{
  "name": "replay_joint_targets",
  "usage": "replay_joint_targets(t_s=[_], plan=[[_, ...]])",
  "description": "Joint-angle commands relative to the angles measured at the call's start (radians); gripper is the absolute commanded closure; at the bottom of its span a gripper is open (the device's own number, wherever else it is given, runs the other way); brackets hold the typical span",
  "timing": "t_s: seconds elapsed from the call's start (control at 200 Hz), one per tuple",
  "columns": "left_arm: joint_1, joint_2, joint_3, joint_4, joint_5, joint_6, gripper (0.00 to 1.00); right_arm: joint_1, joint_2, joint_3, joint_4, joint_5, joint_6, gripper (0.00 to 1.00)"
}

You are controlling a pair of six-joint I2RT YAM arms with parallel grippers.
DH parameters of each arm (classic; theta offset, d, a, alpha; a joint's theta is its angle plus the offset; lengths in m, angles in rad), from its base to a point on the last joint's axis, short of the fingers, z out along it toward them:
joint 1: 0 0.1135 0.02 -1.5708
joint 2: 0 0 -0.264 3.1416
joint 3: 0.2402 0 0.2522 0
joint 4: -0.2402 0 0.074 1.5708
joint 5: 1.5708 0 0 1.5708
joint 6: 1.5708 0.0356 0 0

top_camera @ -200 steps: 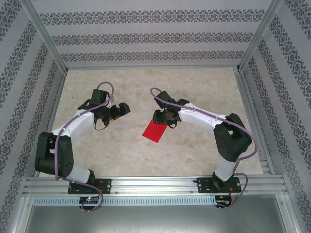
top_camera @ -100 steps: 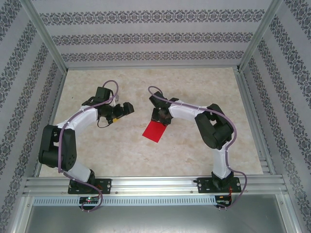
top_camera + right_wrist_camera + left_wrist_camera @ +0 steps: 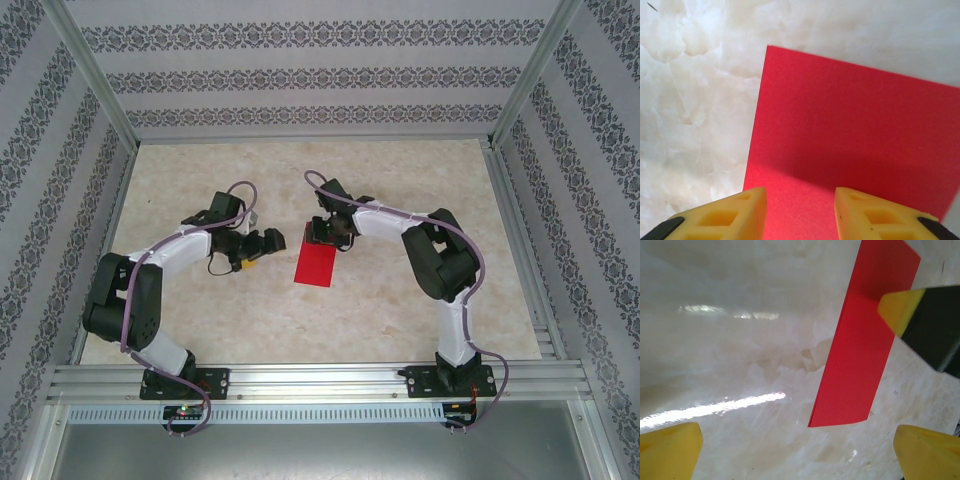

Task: Fold a paper plane with a square sheet of paper (pick it up from the middle)
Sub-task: Fold the triangle a second time at the center of the table.

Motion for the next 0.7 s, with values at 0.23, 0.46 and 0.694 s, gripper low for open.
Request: replay_joint_targets(t_s=[0.23, 0.46, 0.694], plan=[[-0.128, 0.009, -0.013, 0.063, -0.010, -0.105, 0.04, -0.019, 0.047, 0.095, -0.087, 0.133, 0.017, 0.61], [-0.175, 0.032, -0.004, 0.066, -0.006, -0.146, 0.07, -0.015, 0.067, 0.059, -0.110, 0.086, 0.017, 0.61], [-0.224, 0.050, -0.017, 0.060, 0.005, -0.166, 0.10, -0.015, 0.003, -0.079, -0.061, 0.053, 0.054, 0.61]])
